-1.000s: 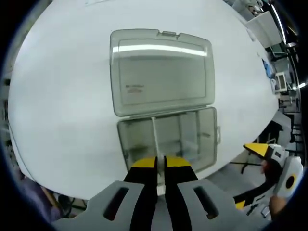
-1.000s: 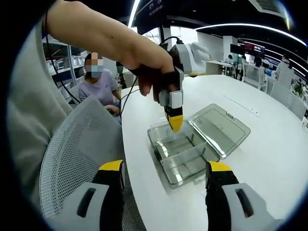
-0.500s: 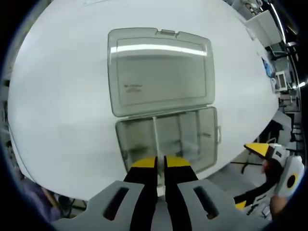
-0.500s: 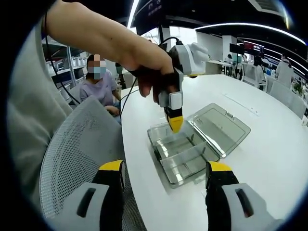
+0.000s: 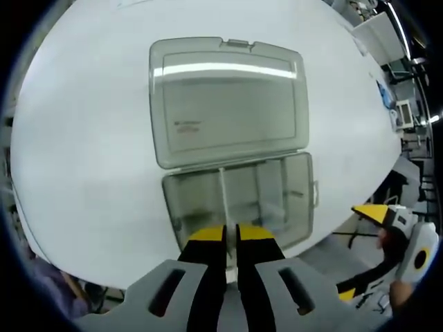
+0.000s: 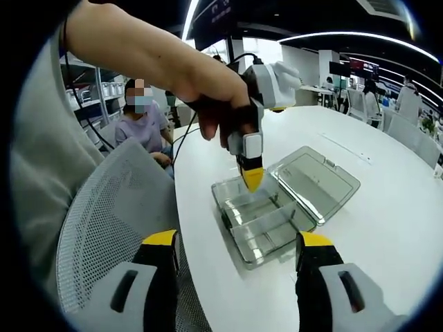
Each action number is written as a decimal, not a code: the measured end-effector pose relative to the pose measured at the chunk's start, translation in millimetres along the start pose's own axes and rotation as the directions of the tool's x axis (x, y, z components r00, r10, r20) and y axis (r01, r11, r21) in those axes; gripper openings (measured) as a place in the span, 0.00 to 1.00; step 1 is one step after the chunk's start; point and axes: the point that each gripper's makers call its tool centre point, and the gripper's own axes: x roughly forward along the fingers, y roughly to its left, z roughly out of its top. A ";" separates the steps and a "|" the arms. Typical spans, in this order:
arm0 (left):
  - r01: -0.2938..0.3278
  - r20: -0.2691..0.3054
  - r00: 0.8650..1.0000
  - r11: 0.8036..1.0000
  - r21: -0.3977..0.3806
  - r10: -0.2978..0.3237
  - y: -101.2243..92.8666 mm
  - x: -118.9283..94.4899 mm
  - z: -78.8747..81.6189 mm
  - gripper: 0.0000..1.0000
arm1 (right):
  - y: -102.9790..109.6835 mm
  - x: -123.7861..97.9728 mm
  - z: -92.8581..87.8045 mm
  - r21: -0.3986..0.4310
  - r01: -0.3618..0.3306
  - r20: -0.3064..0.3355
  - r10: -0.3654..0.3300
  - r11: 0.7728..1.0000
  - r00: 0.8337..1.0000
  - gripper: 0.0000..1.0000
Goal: Insert the divider into the dual guide fixture by aligning both edges with the guide slots and pushing it downward to the bottom, including one-sided entry, uneven engagement, binding, and posture correction.
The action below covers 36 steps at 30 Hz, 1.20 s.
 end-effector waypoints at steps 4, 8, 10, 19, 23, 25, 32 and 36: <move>0.001 -0.002 1.000 1.000 0.002 -0.001 -0.5 0.9 0.5 0.01 | 0.1 0.3 -0.5 -0.001 0.000 -0.001 0.000 1.000 1.000 0.65; -0.002 -0.003 1.000 1.000 0.005 0.002 -0.3 2.2 0.6 0.01 | 0.3 0.6 -1.3 0.001 -0.001 -0.002 0.001 1.000 1.000 0.65; -0.006 -0.005 1.000 1.000 0.009 0.006 0.0 2.8 0.6 0.01 | 0.3 0.4 -1.6 0.003 -0.002 -0.002 0.002 1.000 1.000 0.65; -0.011 -0.011 1.000 1.000 0.016 0.011 -0.2 5.9 0.8 0.01 | -1.0 -0.4 -3.0 0.008 0.001 -0.003 -0.001 1.000 1.000 0.65; -0.014 -0.012 1.000 1.000 0.016 0.014 0.5 6.9 0.7 0.01 | -0.7 -0.2 -3.1 0.007 0.001 -0.005 -0.001 1.000 1.000 0.65; -0.015 -0.012 1.000 1.000 0.017 0.015 0.3 7.4 0.9 0.01 | -0.6 0.0 -2.6 0.006 0.000 -0.004 0.000 1.000 1.000 0.65; -0.026 -0.007 1.000 0.999 0.026 0.027 0.0 8.0 -0.2 0.01 | -0.5 0.5 -2.2 0.005 -0.002 -0.003 0.002 1.000 1.000 0.65; -0.038 -0.002 0.999 0.999 0.038 0.038 -1.3 8.4 -0.6 0.01 | -0.4 0.3 -2.9 0.005 -0.002 -0.006 0.002 1.000 1.000 0.65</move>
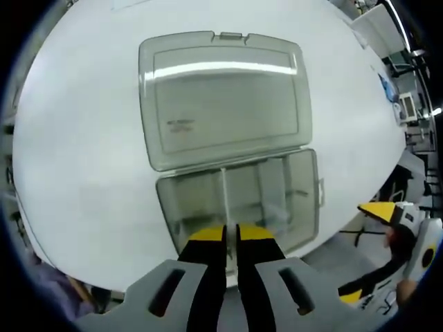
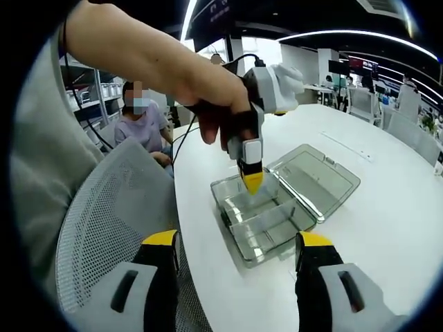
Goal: Insert the divider into the dual guide fixture by aligning both edges with the guide slots and pushing it downward to the bottom, including one-sided entry, uneven engagement, binding, and posture correction.
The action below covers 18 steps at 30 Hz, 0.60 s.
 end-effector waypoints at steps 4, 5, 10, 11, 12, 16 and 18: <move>-0.015 0.000 1.000 1.000 0.015 0.015 -1.1 -0.1 0.4 0.01 | 0.0 -0.9 -0.8 -0.001 0.000 -0.007 0.000 1.000 1.000 0.65; -0.024 0.000 1.000 0.999 0.029 0.024 -0.9 0.1 0.8 0.01 | 0.1 -1.2 -0.5 -0.002 0.000 -0.008 0.000 1.000 1.000 0.65; -0.042 -0.002 0.999 0.998 0.043 0.042 -2.1 -1.8 0.8 0.01 | 1.6 -2.8 0.7 -0.012 -0.004 -0.018 0.003 1.000 1.000 0.65; -0.044 -0.002 0.999 0.998 0.047 0.044 -2.2 -2.1 1.1 0.01 | 1.9 -2.9 0.6 -0.013 -0.004 -0.020 0.004 1.000 1.000 0.65; -0.049 -0.001 0.999 0.998 0.050 0.049 -1.3 -2.5 1.2 0.01 | 2.4 -2.8 0.5 -0.015 -0.006 -0.024 0.005 1.000 1.000 0.65; -0.065 -0.004 0.998 0.996 0.064 0.065 -0.8 -4.2 1.6 0.01 | 4.0 -2.7 1.7 -0.022 -0.008 -0.031 0.007 1.000 0.999 0.65; -0.067 -0.005 0.998 0.995 0.069 0.068 -0.8 -3.9 1.8 0.01 | 4.4 -2.8 3.3 -0.022 -0.009 -0.027 0.009 1.000 1.000 0.65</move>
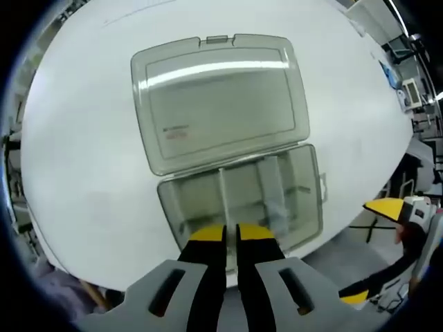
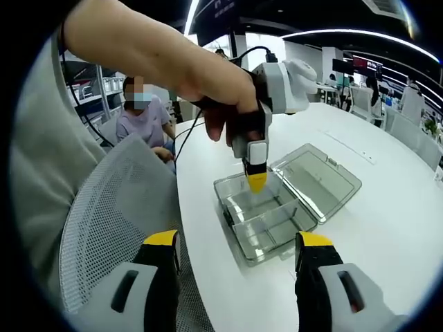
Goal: Insert the divider into the dual guide fixture by aligning both edges with the guide slots and pushing it downward to the bottom, including one-sided entry, uneven engagement, binding, and posture correction.
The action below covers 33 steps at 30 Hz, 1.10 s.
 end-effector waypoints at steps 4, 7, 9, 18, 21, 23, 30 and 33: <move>-0.004 0.000 1.000 1.000 0.002 0.004 0.0 -0.2 -0.7 0.01 | -0.2 0.1 0.8 -0.001 0.001 0.000 -0.001 1.000 1.000 0.65; -0.010 -0.001 1.000 1.000 0.008 0.010 -1.1 0.3 -0.6 0.01 | 0.1 -0.2 0.3 0.000 0.002 0.000 -0.002 1.000 1.000 0.65; -0.010 -0.001 1.000 1.000 0.007 0.010 -3.1 0.3 0.4 0.01 | 0.1 -0.6 -0.4 -0.001 0.003 -0.002 -0.003 1.000 1.000 0.65; -0.023 -0.007 1.000 1.000 0.019 0.023 -4.6 -0.7 2.0 0.01 | -0.4 -1.0 0.3 0.004 0.005 0.006 -0.005 1.000 1.000 0.65; -0.026 -0.008 1.000 1.000 0.018 0.026 -4.1 0.1 2.8 0.01 | -1.1 -0.8 0.4 0.003 0.006 0.007 -0.006 1.000 1.000 0.65; -0.026 -0.006 1.000 1.000 0.017 0.026 -4.5 0.8 2.7 0.01 | -1.4 -0.9 0.5 0.006 0.006 0.010 -0.006 1.000 1.000 0.65; -0.009 0.025 1.000 1.000 0.003 0.009 -0.1 0.7 -0.8 0.01 | -2.4 -0.8 -1.9 0.008 0.008 0.011 -0.008 1.000 1.000 0.64; -0.001 0.038 0.999 1.000 -0.024 0.002 2.9 -2.0 -0.8 0.01 | -1.7 0.7 -1.1 0.012 0.006 0.014 -0.006 1.000 1.000 0.64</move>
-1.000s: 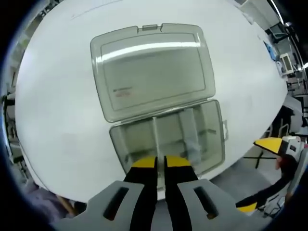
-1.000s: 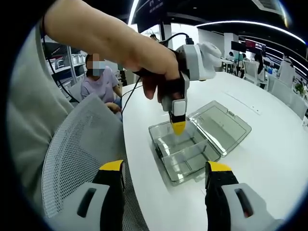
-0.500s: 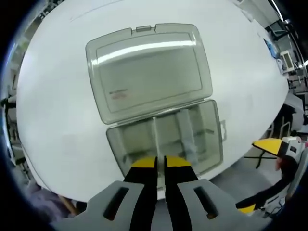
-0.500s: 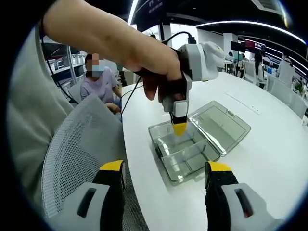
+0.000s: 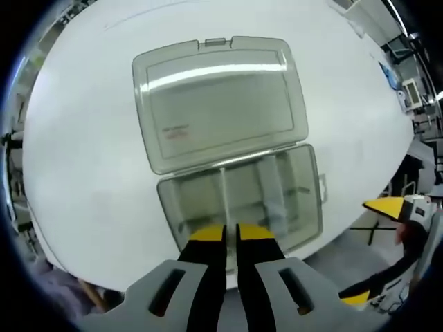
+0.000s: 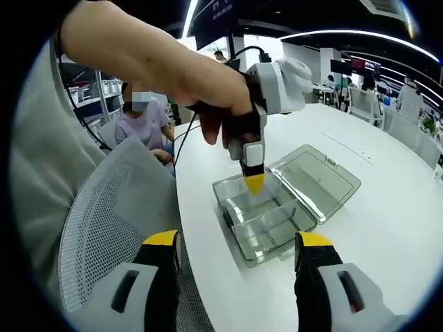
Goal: Insert the divider into the dual guide fixture by aligning both edges with the guide slots and pushing it downward to the bottom, including one-sided entry, uneven engagement, binding, and posture correction.
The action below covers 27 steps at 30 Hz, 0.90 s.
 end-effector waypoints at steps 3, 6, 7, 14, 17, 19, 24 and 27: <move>0.004 0.005 1.000 1.000 -0.012 -0.004 1.1 0.1 0.3 0.01 | 0.7 1.8 1.7 0.002 -0.002 0.008 0.002 1.000 1.000 0.64; 0.009 0.012 1.000 1.000 -0.026 -0.008 1.2 -0.2 0.9 0.01 | 0.2 1.9 2.0 -0.001 -0.001 0.010 0.001 1.000 1.000 0.64; 0.010 0.011 1.000 1.000 -0.028 -0.010 1.4 0.0 0.5 0.01 | -0.1 1.6 2.1 0.002 0.000 0.013 0.000 1.000 1.000 0.64; 0.019 0.020 1.000 0.999 -0.047 -0.018 2.2 -1.3 -0.2 0.01 | -2.5 0.0 0.7 0.007 0.006 0.016 -0.006 1.000 1.000 0.64; 0.023 0.023 1.000 0.998 -0.053 -0.022 2.0 -2.4 0.4 0.01 | -2.8 0.6 0.4 0.007 0.007 0.016 -0.007 1.000 1.000 0.64; 0.021 0.019 1.000 0.998 -0.055 -0.020 2.6 -2.2 -0.4 0.01 | -2.4 0.9 1.0 0.010 0.007 0.018 -0.007 1.000 1.000 0.64; 0.015 0.020 1.000 0.998 -0.056 -0.014 3.6 -2.1 -0.8 0.01 | -1.4 0.0 -0.4 0.009 0.008 0.016 -0.008 1.000 1.000 0.64; 0.014 0.024 1.000 0.998 -0.057 -0.012 4.3 -2.1 -0.6 0.01 | -1.3 -0.7 -0.6 0.011 0.009 0.017 -0.009 1.000 1.000 0.64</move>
